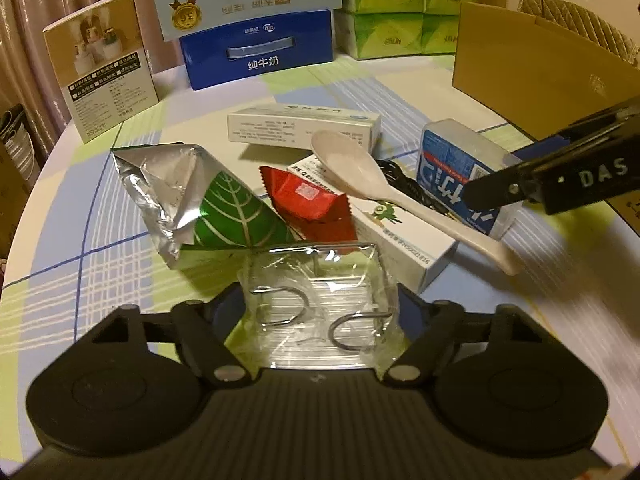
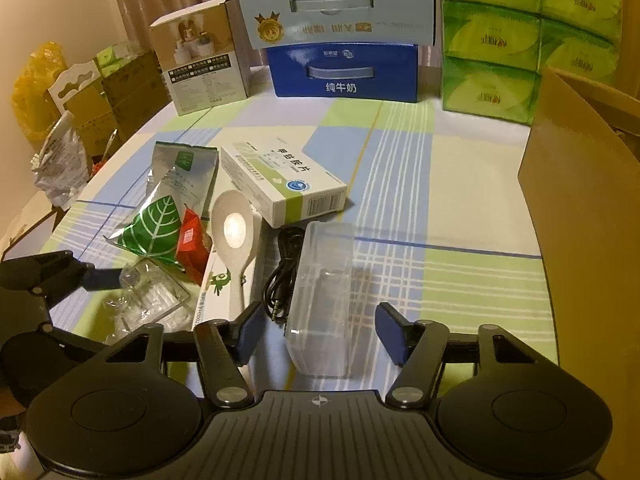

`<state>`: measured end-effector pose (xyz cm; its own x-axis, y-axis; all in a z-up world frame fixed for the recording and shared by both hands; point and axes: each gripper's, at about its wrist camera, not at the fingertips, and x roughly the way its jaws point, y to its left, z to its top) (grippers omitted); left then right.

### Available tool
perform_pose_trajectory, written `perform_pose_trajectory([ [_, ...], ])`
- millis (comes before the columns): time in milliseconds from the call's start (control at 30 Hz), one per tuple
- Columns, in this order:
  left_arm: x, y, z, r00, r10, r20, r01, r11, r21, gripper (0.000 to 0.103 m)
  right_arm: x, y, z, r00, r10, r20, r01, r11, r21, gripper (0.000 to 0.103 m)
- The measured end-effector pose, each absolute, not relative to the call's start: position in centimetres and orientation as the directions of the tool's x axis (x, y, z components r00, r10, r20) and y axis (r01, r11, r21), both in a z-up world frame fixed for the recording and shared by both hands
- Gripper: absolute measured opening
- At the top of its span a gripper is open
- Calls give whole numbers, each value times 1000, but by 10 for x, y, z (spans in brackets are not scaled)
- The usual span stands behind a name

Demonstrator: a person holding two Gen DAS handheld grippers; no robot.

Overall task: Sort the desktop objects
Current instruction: 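Grasp the clear bag with wire rack with left gripper while right gripper grasps the clear plastic case, then carry the wire rack bag with left gripper while right gripper carries the clear case to the cardboard box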

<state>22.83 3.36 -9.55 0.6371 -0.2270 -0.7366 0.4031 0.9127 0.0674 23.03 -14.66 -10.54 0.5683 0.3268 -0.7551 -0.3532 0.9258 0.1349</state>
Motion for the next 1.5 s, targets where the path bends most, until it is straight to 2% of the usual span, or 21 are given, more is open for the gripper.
perform_pose_trajectory([
  [133,225,32,-94,644,-213,-735,387,919,74,65,234,-144,-110,561,322,-763,-352,927,132,48],
  [267,222,32,-91,632,-211,-745,375,925,56,62,238,-145,-113,554,324,-767,-346,927,142,28],
  [600,192,21,-73,598,-193,-778,336,942,24,61,194,-172,-96,558,300,-774,-276,946,168,28],
  [967,130,-20,-42,631,-213,-746,370,928,48,61,119,-211,-69,595,274,-756,-195,961,195,28],
  [1500,89,-41,2,646,-202,-736,340,940,41,61,75,-234,-25,663,268,-699,-201,963,178,28],
])
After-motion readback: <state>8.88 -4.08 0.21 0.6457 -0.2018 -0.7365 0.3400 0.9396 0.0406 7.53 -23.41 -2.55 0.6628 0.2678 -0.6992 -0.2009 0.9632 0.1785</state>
